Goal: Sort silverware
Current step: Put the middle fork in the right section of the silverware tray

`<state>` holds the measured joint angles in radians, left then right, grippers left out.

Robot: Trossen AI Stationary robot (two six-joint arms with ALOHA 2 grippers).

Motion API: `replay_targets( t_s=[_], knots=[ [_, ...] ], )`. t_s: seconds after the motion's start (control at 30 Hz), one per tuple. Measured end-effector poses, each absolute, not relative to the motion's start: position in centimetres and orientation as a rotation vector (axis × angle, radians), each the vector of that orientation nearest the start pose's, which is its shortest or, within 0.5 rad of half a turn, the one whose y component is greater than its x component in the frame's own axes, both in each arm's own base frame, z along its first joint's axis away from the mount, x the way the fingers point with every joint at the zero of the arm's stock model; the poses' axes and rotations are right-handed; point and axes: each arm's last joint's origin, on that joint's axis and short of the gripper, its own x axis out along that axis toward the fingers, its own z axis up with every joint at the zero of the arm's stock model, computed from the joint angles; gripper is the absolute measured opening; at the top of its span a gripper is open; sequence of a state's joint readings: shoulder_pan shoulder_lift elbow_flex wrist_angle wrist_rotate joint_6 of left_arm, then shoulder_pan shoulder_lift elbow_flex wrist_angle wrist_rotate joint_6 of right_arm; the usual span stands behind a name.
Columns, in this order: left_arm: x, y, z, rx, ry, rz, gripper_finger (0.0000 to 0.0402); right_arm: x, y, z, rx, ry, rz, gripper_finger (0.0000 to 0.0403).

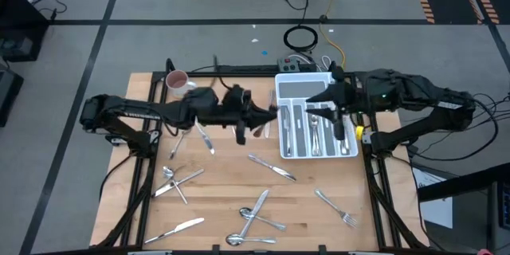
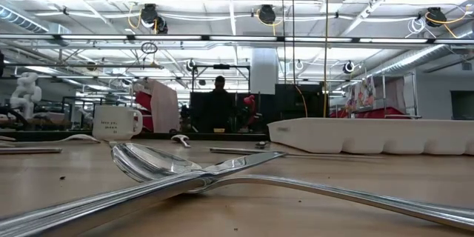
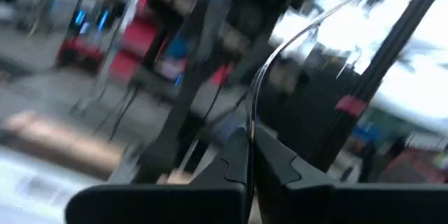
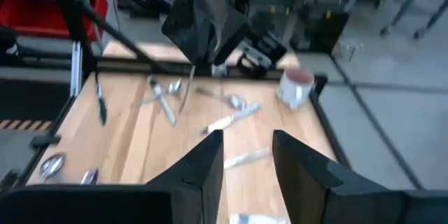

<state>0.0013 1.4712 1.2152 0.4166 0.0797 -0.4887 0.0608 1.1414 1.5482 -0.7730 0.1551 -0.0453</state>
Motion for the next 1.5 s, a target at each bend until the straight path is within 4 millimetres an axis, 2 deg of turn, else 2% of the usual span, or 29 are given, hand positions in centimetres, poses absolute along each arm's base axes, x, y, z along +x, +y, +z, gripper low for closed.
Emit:
replay_targets(
  t_s=[0.23, 0.57, 0.9, 1.33, 1.5],
  knots=[
    [34.1, 0.0, 38.3, -0.541, -0.215, -0.073, 0.0007, 22.8, 1.0, 47.2, -0.183, 0.19, -0.061, 0.0115],
    [34.3, -0.2, 38.5, -0.569, -0.271, -0.076, 0.0007, 25.9, 0.9, 47.0, -0.236, 0.113, -0.066, 0.0149],
    [34.5, -0.5, 38.4, -0.57, -0.285, -0.091, 0.0007, 25.9, 0.0, 48.3, -0.219, -0.015, -0.114, 0.0148],
    [34.6, -0.6, 38.4, -0.568, -0.296, -0.102, 0.0008, 27.5, 0.0, 47.3, -0.169, 0.018, -0.112, 0.0136],
    [34.7, -0.6, 38.3, -0.568, -0.292, -0.101, 0.0008, 27.8, 0.1, 47.4, -0.211, -0.011, -0.111, 0.0094]
  ],
)
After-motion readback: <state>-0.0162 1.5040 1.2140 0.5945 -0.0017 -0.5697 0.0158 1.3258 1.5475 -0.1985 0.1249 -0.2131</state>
